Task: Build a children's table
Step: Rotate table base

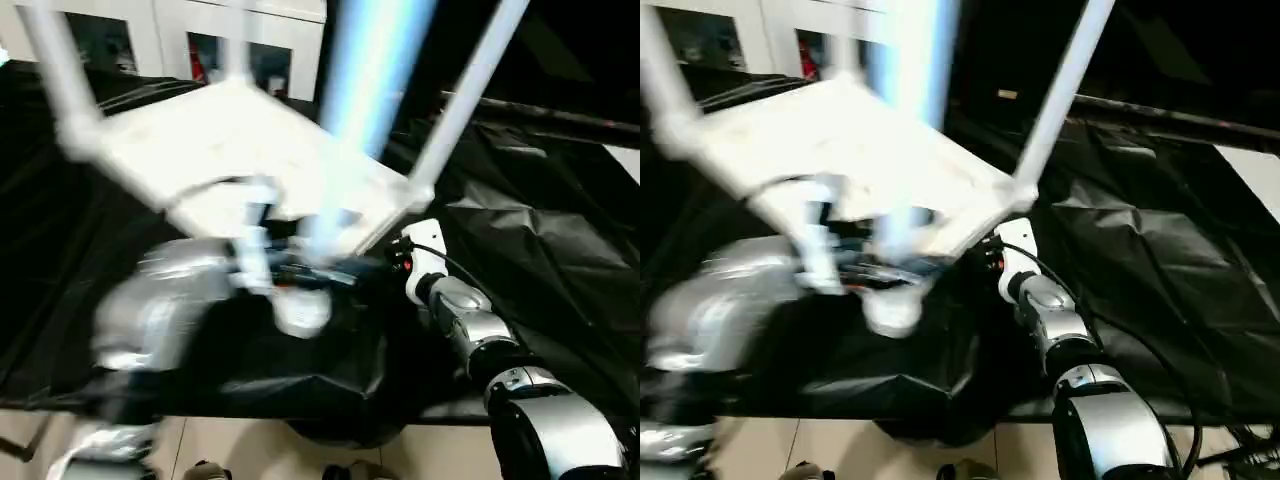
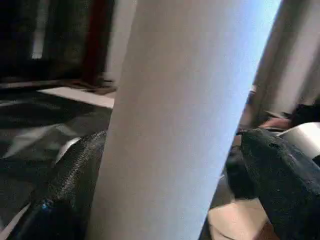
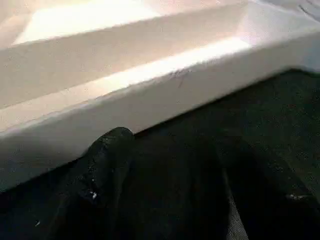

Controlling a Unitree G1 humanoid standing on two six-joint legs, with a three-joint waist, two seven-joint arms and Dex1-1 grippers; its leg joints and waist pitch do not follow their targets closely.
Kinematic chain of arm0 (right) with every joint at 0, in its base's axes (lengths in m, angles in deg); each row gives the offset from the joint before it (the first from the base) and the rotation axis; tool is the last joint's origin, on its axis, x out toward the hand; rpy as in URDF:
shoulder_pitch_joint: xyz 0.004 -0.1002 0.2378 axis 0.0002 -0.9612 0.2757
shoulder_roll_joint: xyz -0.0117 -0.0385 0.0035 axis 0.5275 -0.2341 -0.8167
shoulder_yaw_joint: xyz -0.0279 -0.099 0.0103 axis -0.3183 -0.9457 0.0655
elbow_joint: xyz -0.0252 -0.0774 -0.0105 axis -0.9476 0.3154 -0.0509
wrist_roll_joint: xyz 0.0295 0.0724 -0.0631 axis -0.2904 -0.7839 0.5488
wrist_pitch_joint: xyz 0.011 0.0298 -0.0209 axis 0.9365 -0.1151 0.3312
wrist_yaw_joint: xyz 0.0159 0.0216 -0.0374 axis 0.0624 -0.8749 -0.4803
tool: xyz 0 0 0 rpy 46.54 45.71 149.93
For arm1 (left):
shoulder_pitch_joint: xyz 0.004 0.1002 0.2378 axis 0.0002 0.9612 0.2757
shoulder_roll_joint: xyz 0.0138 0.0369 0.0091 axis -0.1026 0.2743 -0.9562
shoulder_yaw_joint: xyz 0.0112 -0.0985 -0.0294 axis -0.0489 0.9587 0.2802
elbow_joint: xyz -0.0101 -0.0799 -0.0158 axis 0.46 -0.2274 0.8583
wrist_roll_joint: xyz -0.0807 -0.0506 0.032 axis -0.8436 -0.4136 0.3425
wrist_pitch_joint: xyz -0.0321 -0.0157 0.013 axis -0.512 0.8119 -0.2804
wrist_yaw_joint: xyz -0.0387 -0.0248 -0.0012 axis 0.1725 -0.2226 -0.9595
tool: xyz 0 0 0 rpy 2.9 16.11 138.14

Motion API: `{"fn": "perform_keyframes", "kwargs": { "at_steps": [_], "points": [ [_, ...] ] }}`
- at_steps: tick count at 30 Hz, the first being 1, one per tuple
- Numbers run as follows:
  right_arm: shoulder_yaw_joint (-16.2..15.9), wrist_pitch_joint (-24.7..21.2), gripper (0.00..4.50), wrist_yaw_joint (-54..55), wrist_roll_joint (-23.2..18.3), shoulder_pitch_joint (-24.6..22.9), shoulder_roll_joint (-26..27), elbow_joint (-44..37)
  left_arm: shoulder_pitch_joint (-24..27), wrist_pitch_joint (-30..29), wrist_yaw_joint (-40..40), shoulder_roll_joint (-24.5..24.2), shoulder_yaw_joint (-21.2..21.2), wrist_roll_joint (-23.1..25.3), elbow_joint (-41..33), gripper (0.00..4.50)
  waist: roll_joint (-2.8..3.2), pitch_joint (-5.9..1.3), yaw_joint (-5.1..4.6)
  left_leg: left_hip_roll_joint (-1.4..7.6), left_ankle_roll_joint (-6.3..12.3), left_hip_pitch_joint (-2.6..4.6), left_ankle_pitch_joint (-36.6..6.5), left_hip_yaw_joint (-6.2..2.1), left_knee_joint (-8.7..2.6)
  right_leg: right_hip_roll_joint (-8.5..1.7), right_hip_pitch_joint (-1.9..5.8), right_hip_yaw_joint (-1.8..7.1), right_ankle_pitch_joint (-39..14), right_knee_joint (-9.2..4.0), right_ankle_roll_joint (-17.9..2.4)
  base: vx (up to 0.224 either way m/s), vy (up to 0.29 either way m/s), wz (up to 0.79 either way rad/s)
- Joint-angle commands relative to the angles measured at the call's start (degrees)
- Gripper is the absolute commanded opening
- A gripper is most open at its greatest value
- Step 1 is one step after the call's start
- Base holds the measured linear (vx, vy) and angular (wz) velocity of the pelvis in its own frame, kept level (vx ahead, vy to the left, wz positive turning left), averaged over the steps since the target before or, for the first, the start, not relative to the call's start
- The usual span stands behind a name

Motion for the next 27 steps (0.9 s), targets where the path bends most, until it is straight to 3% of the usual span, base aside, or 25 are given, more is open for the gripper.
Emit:
{"fn": "perform_keyframes", "kwargs": {
  "at_steps": [1,4,6,7,8,11,12,17,19,20,23,26,27],
  "points": [
    [-1.4,1.4,3.07,-1.8,0.8,2.0,2.4,-0.6,-2.3,2.3,2.6,3.4,-6.2,0.8,0.2,4.41,1.84,-4.4,0.46,1.0,-0.15,0.28,-11.0,-0.37,-3.98,-2.39,3.56,2.42,-5.6,-3.23,-12.6,0.0,0.0,0.0],
    [-1.4,1.6,3.07,-1.5,1.1,2.1,2.6,-0.2,-3.9,4.9,1.2,5.6,-7.0,3.2,3.4,4.41,1.91,-4.4,-0.06,1.08,0.12,0.23,-11.3,-0.41,-3.93,-2.39,3.57,2.4,-5.9,-3.38,-12.9,0.0,0.0,0.0],
    [-1.4,2.0,3.07,-0.1,1.5,2.3,2.6,0.1,-6.2,8.8,-2.5,7.3,-6.6,6.8,8.3,4.41,2.2,-4.38,-0.19,1.07,0.4,0.39,-12.1,-0.4,-3.88,-2.29,3.51,2.4,-6.4,-3.54,-13.1,0.0,0.0,0.0],
    [-1.1,2.2,3.07,0.5,1.6,2.5,2.4,0.4,-7.8,10.9,-5.6,8.0,-6.1,8.9,11.9,4.41,2.04,-4.37,-0.19,1.0,0.61,0.35,-12.5,-0.42,-3.84,-2.27,3.53,2.37,-7.3,-3.68,-12.9,0.0,0.0,0.0],
    [-0.9,2.2,3.07,1.3,1.7,2.7,2.2,0.6,-8.8,13.0,-7.2,7.7,-5.9,10.5,14.2,4.41,2.51,-4.29,-0.14,0.92,0.75,0.36,-13.2,-0.53,-3.86,-2.28,3.54,2.38,-8.7,-3.86,-12.5,0.0,0.0,0.0],
    [-0.4,2.0,3.07,3.6,1.9,3.1,1.4,1.0,-10.6,15.7,-10.4,6.7,-4.7,13.1,18.9,4.41,2.27,-4.37,-0.07,0.83,0.9,0.22,-12.8,-0.53,-3.73,-2.37,3.57,2.35,-11.6,-4.06,-11.5,0.0,0.0,0.0],
    [0.1,2.1,3.07,4.2,1.8,3.1,0.9,1.1,-11.2,16.8,-11.2,5.8,-4.3,14.1,20.6,4.41,2.59,-4.41,0.03,0.97,0.98,0.41,-12.6,-0.56,-3.75,-2.37,3.42,2.36,-11.0,-3.95,-11.9,0.0,0.0,0.0],
    [1.9,2.6,3.07,4.6,1.1,2.3,-2.0,0.6,-11.0,20.1,-10.7,0.4,-2.9,17.0,24.7,4.41,2.8,-4.31,0.2,1.0,0.75,0.63,-14.1,-0.51,-3.87,-2.24,3.24,2.23,-12.1,-3.96,-12.1,0.0,0.0,0.0],
    [2.4,2.7,3.07,2.4,0.4,1.7,-3.1,-0.3,-9.9,19.9,-8.4,-1.5,-3.5,17.1,24.2,4.41,2.84,-4.31,0.3,1.0,0.55,0.56,-14.4,-0.58,-3.93,-2.31,3.34,2.2,-12.9,-4.02,-11.7,0.0,0.0,0.0],
    [2.4,2.8,3.07,0.4,0.3,1.1,-4.1,-1.1,-8.7,19.7,-6.1,-2.9,-4.2,17.0,23.2,4.41,2.45,-4.3,0.47,1.0,0.65,0.53,-14.3,-0.55,-3.86,-2.38,3.33,2.2,-13.4,-4.01,-11.5,0.0,0.0,0.0],
    [0.4,2.7,3.07,-10.4,0.4,-1.5,-8.2,-5.4,-5.7,21.0,-0.8,-6.3,-7.4,18.0,22.4,4.41,2.72,-4.33,0.95,1.21,1.44,0.5,-12.7,-0.44,-3.84,-2.31,3.21,2.32,-11.0,-3.83,-12.2,0.0,0.0,0.0],
    [-1.0,3.0,3.07,-14.3,0.9,-2.7,-9.9,-7.3,-5.9,22.1,0.1,-6.9,-8.5,18.9,24.3,4.07,2.78,-4.39,1.53,1.26,1.96,0.64,-12.4,-0.33,-3.87,-2.32,3.18,2.3,-9.1,-3.71,-13.5,0.0,0.0,0.0],
    [-2.9,3.2,3.07,-19.8,1.2,-4.7,-12.2,-10.6,-6.8,24.4,0.1,-7.4,-9.8,21.1,27.8,4.07,2.93,-4.24,1.75,1.14,2.24,0.71,-13.1,-0.37,-3.99,-2.09,3.17,2.23,-9.5,-4.1,-13.1,0.0,0.0,0.0]
  ]
}}
